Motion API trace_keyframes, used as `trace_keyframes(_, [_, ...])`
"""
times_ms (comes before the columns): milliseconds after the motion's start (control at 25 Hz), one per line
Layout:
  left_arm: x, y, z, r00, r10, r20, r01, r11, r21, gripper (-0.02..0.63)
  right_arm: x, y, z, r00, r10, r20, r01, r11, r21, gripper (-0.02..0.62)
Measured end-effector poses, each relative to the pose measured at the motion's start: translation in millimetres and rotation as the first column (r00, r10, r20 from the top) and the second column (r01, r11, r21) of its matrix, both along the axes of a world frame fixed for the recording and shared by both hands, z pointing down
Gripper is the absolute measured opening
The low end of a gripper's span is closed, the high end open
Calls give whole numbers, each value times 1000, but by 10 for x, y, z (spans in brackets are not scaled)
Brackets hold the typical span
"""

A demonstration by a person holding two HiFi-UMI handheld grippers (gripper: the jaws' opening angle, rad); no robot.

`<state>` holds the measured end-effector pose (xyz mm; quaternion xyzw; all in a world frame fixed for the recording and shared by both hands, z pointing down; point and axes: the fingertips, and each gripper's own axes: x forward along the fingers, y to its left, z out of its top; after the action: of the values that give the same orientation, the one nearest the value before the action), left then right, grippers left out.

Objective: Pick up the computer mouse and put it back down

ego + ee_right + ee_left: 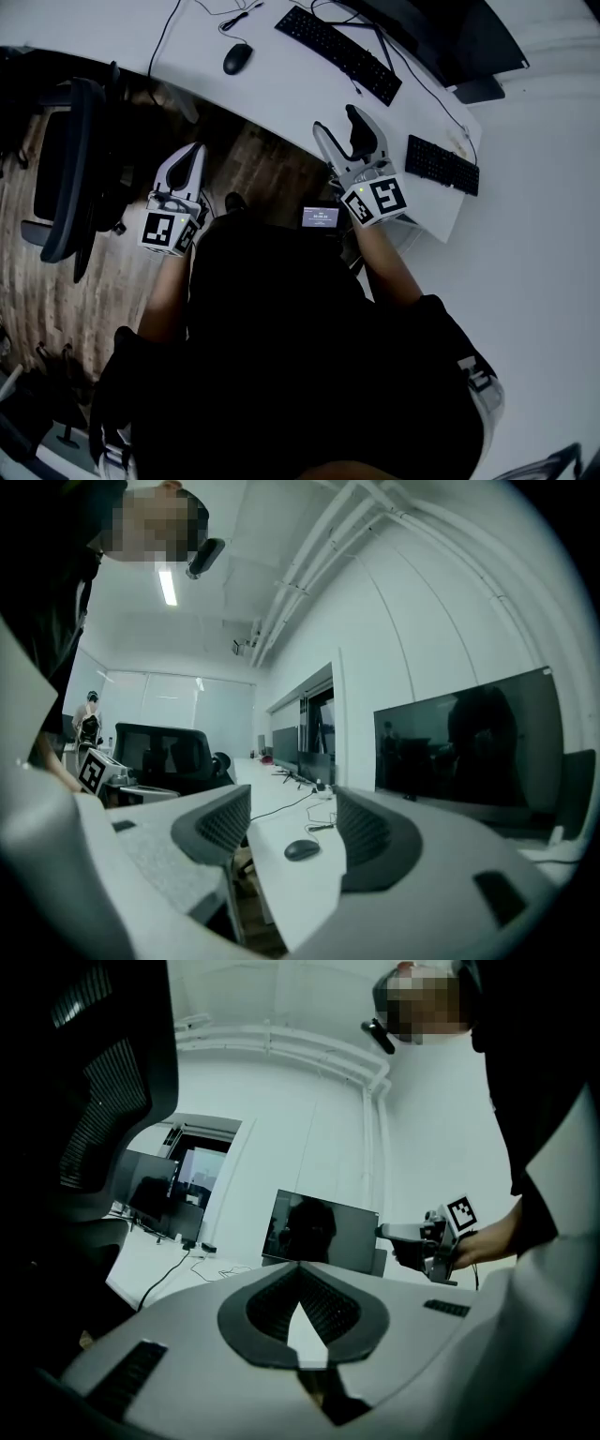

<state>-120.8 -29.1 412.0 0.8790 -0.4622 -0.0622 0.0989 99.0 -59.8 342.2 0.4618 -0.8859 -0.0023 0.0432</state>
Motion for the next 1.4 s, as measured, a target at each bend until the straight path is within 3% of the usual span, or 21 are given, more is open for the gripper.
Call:
trace_keyframes(120, [-142,-193,17,1000,-17,21,17,1000,5,-5,-116,-112,-81,999,-4,-34,4,1000,5,268])
trace_keyframes(360, [-281,-427,74,994,-54,94,45,995,90,-5,-194,-231,-264,992,-29,-124,30,1000,3,268])
trace_keyframes(480, [-347,-545,52,996,-61,71,55,994,96,-5,-272,-332,-305,989,-46,-143,43,999,-23,268])
trace_keyframes(840, [-440,-654,84,993,-56,99,46,994,102,-5,-476,-659,-363,997,-21,-76,15,997,-69,268])
trace_keyframes(1200, [-194,-865,108,990,-10,144,-3,996,91,-5,-404,-1103,-89,998,-40,45,44,995,-94,269])
trace_keyframes(1400, [-96,-1137,158,990,4,144,-11,999,47,-5,-355,-1436,356,989,0,148,31,978,-206,270])
